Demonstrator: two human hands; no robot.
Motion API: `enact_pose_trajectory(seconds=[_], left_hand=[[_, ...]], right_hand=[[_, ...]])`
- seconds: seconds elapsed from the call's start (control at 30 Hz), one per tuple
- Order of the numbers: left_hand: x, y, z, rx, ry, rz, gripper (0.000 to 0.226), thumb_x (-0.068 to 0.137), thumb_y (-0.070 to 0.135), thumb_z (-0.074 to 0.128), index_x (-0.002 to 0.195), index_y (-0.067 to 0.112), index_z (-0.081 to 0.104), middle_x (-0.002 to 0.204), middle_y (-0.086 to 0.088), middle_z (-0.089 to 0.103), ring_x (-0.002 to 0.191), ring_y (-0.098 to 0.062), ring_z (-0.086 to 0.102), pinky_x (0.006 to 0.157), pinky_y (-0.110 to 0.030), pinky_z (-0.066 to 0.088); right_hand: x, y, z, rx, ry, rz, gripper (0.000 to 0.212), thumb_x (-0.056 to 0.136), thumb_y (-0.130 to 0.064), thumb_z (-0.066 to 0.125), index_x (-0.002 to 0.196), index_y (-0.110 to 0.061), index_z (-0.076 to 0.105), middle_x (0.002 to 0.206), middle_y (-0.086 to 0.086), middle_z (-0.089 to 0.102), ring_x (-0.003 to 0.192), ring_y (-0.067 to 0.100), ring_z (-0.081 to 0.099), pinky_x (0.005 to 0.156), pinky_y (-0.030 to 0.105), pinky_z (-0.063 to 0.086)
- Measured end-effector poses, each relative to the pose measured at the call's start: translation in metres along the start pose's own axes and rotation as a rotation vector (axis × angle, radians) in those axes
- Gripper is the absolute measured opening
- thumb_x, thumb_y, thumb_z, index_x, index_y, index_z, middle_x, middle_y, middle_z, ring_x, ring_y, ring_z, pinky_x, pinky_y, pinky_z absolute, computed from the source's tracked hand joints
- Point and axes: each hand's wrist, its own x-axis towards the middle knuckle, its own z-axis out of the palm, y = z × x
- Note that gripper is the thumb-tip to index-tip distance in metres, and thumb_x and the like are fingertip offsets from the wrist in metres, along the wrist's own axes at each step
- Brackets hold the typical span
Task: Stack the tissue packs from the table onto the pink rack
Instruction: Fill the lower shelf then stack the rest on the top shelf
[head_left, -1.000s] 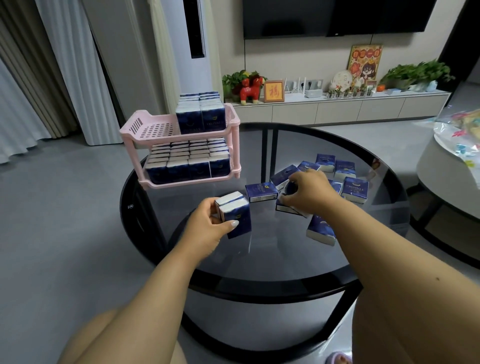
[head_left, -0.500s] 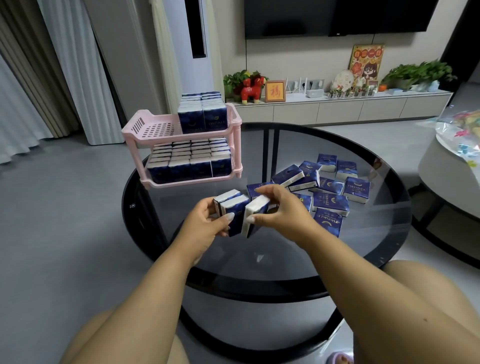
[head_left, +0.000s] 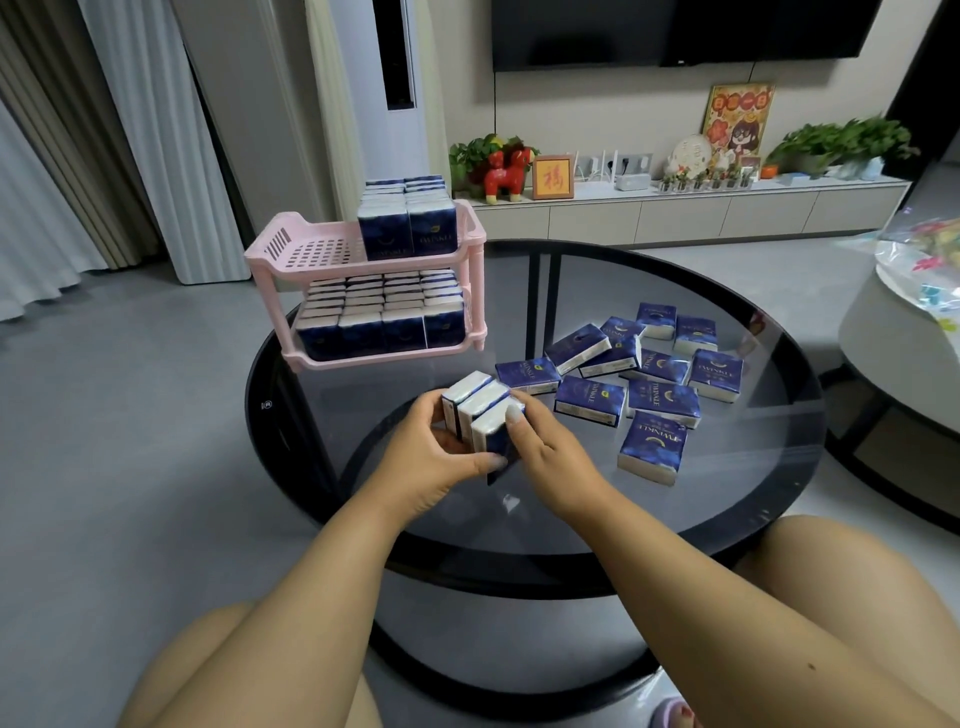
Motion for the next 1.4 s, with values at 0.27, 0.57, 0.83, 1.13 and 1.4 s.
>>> enact_pose_trajectory(seconds=[0.27, 0.57, 0.83, 1.13, 1.4], left_hand=[[0.016, -0.002, -0.005, 0.125, -0.009, -0.009, 0.067, 0.069, 0.004, 0.083, 0.122, 0.021, 0.046, 0.124, 0.002, 0.063, 0.109, -0.008, 0.062, 0.094, -0.028, 0.051], [0.014, 0.001, -0.013, 0.182, 0.001, 0.013, 0.067, 0.062, 0.011, 0.090, 0.116, 0.024, 0.053, 0.110, 0.016, 0.065, 0.102, 0.005, 0.061, 0.082, -0.012, 0.049], [0.032, 0.032, -0.065, 0.190, 0.015, 0.044, 0.069, 0.058, 0.008, 0.092, 0.117, 0.020, 0.058, 0.110, 0.010, 0.070, 0.101, 0.000, 0.066, 0.086, -0.018, 0.053], [0.082, 0.105, -0.169, 0.199, 0.093, 0.158, 0.072, 0.065, -0.001, 0.085, 0.124, 0.020, 0.049, 0.116, 0.001, 0.067, 0.101, -0.013, 0.068, 0.075, -0.027, 0.058], [0.165, 0.141, -0.222, 0.386, 0.082, 0.097, 0.071, 0.068, 0.006, 0.085, 0.125, 0.023, 0.045, 0.117, -0.003, 0.063, 0.103, -0.019, 0.064, 0.069, -0.033, 0.056]], right_hand=[[0.003, -0.014, 0.001, 0.269, -0.083, 0.161, 0.027, 0.099, -0.048, 0.027, 0.095, -0.047, 0.053, 0.098, -0.032, 0.055, 0.092, -0.017, 0.052, 0.085, 0.008, 0.034], [0.006, -0.002, 0.013, 0.243, -0.122, 0.138, 0.036, 0.089, -0.062, 0.027, 0.109, -0.048, 0.054, 0.106, -0.031, 0.058, 0.101, -0.016, 0.052, 0.090, 0.011, 0.034], [0.047, -0.018, 0.022, 0.138, -0.117, 0.077, 0.089, 0.071, -0.088, 0.026, 0.138, -0.032, 0.046, 0.140, -0.014, 0.049, 0.131, 0.001, 0.040, 0.114, 0.033, 0.026], [0.092, -0.019, 0.044, -0.248, -0.148, 0.015, 0.048, 0.096, -0.053, 0.033, 0.103, -0.015, 0.062, 0.103, -0.001, 0.065, 0.098, 0.014, 0.057, 0.091, 0.034, 0.044], [0.117, 0.011, 0.057, -0.545, -0.077, -0.246, 0.050, 0.089, -0.065, 0.025, 0.067, -0.023, 0.039, 0.070, -0.005, 0.044, 0.073, 0.008, 0.045, 0.068, 0.032, 0.041]])
